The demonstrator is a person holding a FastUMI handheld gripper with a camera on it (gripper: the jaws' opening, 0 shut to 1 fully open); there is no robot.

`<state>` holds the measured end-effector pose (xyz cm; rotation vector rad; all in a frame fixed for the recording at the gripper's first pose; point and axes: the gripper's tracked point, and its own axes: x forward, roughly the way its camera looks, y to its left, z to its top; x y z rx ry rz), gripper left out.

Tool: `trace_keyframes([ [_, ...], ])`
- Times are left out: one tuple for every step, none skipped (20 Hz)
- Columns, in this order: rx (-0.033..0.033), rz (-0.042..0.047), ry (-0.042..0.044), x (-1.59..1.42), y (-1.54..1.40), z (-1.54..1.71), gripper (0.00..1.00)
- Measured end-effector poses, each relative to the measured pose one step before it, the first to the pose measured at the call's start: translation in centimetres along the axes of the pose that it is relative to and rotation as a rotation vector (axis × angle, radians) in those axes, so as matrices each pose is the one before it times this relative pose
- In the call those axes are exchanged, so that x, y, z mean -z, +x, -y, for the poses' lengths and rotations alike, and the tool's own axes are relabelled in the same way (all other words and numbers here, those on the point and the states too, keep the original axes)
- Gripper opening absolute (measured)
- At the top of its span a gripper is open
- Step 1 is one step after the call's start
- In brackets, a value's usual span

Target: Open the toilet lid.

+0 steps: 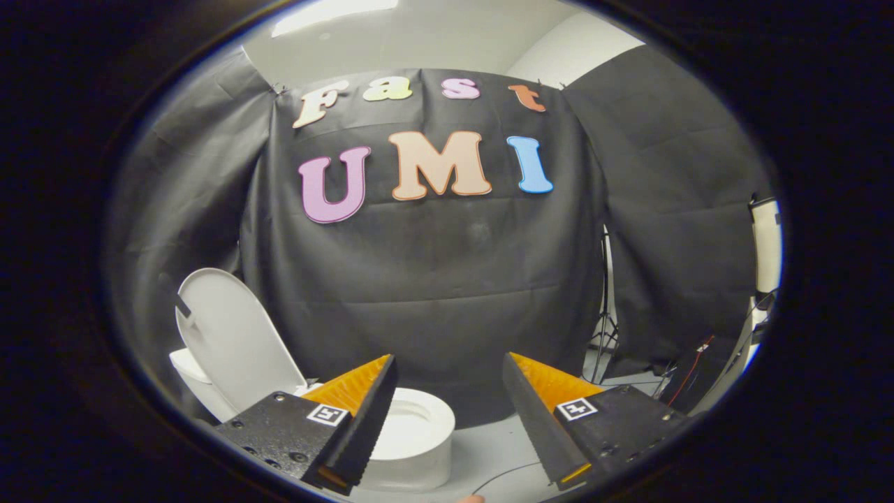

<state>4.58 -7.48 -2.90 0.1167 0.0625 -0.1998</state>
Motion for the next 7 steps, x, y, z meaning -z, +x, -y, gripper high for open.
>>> trace_keyframes([
  [-0.0012, -0.00054, -0.0008, -0.015, 0.019, -0.034, 0.93],
  [-0.00044, -0.00053, -0.00018, 0.016, 0.006, 0.028, 0.93],
  [0.0005, -0.00099, 0.00004, 0.057, 0.038, 0.044, 0.93],
  [0.00083, -0.00064, 0.00107, 0.059, -0.029, 0.01, 0.93],
  [0.00039, -0.00012, 0.00273, -0.016, -0.064, 0.049, 0.93],
  [0.00055, -0.00068, 0.00316, 0.094, 0.083, 0.051, 0.93],
  [0.00118, -0.00265, 0.00182, 0.086, -0.037, -0.017, 0.93],
])
